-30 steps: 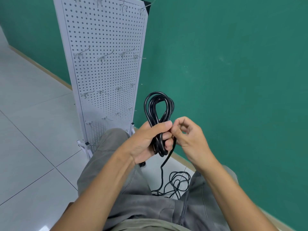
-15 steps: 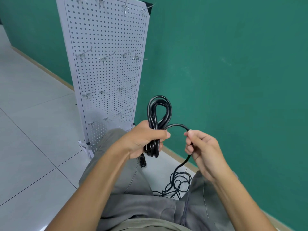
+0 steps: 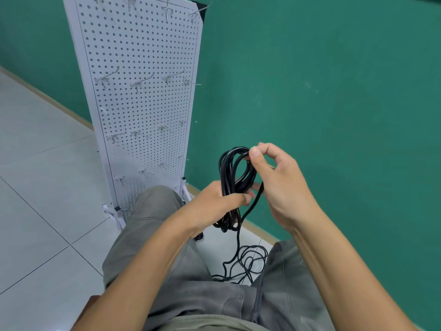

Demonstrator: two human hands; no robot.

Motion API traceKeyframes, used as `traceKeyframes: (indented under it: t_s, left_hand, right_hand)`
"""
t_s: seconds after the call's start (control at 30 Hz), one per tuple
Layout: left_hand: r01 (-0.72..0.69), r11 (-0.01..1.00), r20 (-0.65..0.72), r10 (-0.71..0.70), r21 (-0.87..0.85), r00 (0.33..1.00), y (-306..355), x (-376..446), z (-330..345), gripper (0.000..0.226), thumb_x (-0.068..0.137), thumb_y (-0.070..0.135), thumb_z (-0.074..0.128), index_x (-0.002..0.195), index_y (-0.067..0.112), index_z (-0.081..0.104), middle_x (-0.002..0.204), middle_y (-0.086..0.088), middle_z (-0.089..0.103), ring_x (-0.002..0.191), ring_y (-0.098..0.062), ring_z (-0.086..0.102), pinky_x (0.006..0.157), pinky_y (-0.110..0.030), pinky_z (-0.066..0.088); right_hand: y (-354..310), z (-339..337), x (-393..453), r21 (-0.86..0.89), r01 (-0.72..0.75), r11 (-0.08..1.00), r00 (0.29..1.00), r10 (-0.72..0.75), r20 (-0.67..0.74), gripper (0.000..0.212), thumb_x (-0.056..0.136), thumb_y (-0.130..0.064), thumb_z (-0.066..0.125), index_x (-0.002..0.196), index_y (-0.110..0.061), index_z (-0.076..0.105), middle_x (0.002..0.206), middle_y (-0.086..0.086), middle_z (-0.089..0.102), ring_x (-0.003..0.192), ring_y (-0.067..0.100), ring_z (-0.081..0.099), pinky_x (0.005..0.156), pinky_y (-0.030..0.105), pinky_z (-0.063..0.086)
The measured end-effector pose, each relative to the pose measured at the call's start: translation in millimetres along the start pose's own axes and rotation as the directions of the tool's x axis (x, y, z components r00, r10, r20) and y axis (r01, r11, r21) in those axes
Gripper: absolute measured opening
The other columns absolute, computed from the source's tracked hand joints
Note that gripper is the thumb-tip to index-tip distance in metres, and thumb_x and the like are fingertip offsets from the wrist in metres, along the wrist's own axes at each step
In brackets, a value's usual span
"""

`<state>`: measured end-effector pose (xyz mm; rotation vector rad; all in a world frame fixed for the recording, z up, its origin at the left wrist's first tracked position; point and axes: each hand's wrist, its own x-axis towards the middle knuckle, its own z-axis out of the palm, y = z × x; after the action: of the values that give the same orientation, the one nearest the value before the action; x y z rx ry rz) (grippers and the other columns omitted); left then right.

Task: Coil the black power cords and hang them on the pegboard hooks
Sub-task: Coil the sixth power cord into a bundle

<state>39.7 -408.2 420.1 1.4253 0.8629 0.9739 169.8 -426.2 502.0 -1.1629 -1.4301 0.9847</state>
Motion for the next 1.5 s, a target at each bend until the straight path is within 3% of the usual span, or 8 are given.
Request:
traceKeyframes:
  t_s: [0.2, 0.37, 0.53, 0.77, 0.93, 1.13, 1.3, 1.5]
  left_hand:
    - [0.024, 0.999, 0.052, -0.025, 0.024, 0.998, 3.2, -1.1, -7.9, 0.019, 0.104, 0.015, 0.059, 0.093, 0.027, 0.069, 0.076, 0.022, 0.069, 0.073, 0.007, 0.062, 0.069, -0.019, 0.044]
    - [0.007, 0.998, 0.099, -0.001, -0.066, 0.995, -1.2, -3.0, -8.4, 0.019, 0.102, 0.017, 0.061, 0.111, 0.001, 0.065, 0.094, -0.004, 0.073, 0.086, -0.009, 0.065, 0.073, -0.024, 0.049]
    - [0.068, 0.962, 0.079, -0.048, -0.266, 0.996, -7.0, -1.9, 1.1, 0.023, 0.094, 0.026, 0.062, 0.108, 0.007, 0.058, 0.077, -0.009, 0.064, 0.09, -0.031, 0.067, 0.077, -0.037, 0.052]
    - [-0.024, 0.932, -0.19, -0.049, -0.361, 0.981, -0.3, -3.0, -9.8, 0.028, 0.106, 0.02, 0.054, 0.079, 0.013, 0.058, 0.065, -0.002, 0.057, 0.06, -0.021, 0.061, 0.065, -0.034, 0.048]
    - [-0.12, 0.859, -0.389, -0.098, -0.497, 0.916, 1.0, 0.0, -29.9, 0.029, 0.106, 0.024, 0.055, 0.078, 0.015, 0.052, 0.066, 0.0, 0.054, 0.061, -0.018, 0.063, 0.064, -0.029, 0.053]
    - [-0.229, 0.819, -0.63, -0.194, -0.526, 0.752, -1.5, 5.7, -46.3, 0.026, 0.103, 0.021, 0.061, 0.082, 0.007, 0.055, 0.064, -0.004, 0.057, 0.056, -0.02, 0.065, 0.061, -0.031, 0.059]
    - [-0.198, 0.919, -0.76, -0.145, -0.341, 0.634, -10.8, 5.9, -61.0, 0.031, 0.102, 0.02, 0.063, 0.076, 0.003, 0.06, 0.058, -0.004, 0.064, 0.055, -0.024, 0.07, 0.07, -0.045, 0.062]
    - [-0.119, 0.96, -0.79, -0.136, -0.255, 0.598, -18.9, 7.6, -54.4, 0.02, 0.094, 0.019, 0.072, 0.091, -0.001, 0.072, 0.08, -0.016, 0.077, 0.072, -0.026, 0.077, 0.068, -0.046, 0.065]
  right_hand:
    - [4.9, 9.5, 19.8, -0.13, 0.052, 0.99, 0.999, -0.051, 0.016, 0.021, 0.105, -0.025, 0.056, 0.088, -0.016, 0.064, 0.087, -0.012, 0.065, 0.079, 0.006, 0.059, 0.074, 0.03, 0.056]
    - [11.4, 13.4, 30.5, -0.142, 0.059, 0.988, 0.996, -0.049, 0.069, 0.019, 0.104, -0.025, 0.058, 0.088, -0.018, 0.066, 0.091, -0.01, 0.065, 0.093, 0.015, 0.065, 0.07, 0.025, 0.059]
    - [19.6, 12.0, 34.1, -0.112, 0.077, 0.991, 0.993, -0.066, 0.103, 0.009, 0.103, -0.028, 0.058, 0.106, -0.022, 0.064, 0.107, -0.009, 0.069, 0.101, 0.015, 0.068, 0.087, 0.039, 0.06]
    - [65.0, 4.1, 22.7, 0.136, -0.294, 0.946, 0.909, 0.232, 0.346, 0.081, 0.09, -0.073, 0.024, 0.147, -0.019, 0.046, 0.116, 0.0, 0.072, 0.095, 0.008, 0.07, 0.087, 0.032, 0.052]
    - [102.1, 11.9, 4.2, -0.008, -0.364, 0.931, 0.825, 0.326, 0.462, 0.101, 0.085, -0.079, 0.008, 0.134, -0.01, 0.063, 0.127, 0.015, 0.07, 0.122, 0.027, 0.065, 0.113, 0.04, 0.043]
    - [108.5, 7.2, -5.0, -0.245, -0.258, 0.935, 0.803, 0.348, 0.484, 0.077, 0.097, -0.064, 0.027, 0.113, -0.004, 0.072, 0.099, 0.013, 0.077, 0.089, 0.022, 0.073, 0.088, 0.027, 0.056]
    - [105.6, -4.4, -12.7, -0.257, -0.148, 0.955, 0.847, 0.256, 0.465, 0.014, 0.1, -0.013, 0.064, 0.1, -0.004, 0.076, 0.078, 0.005, 0.066, 0.069, 0.015, 0.063, 0.076, 0.03, 0.054]
    - [64.0, -5.1, -14.4, -0.29, 0.046, 0.956, 0.909, 0.081, 0.409, 0.028, 0.095, -0.01, 0.07, 0.103, -0.036, 0.072, 0.092, 0.008, 0.076, 0.065, 0.011, 0.057, 0.076, 0.038, 0.055]
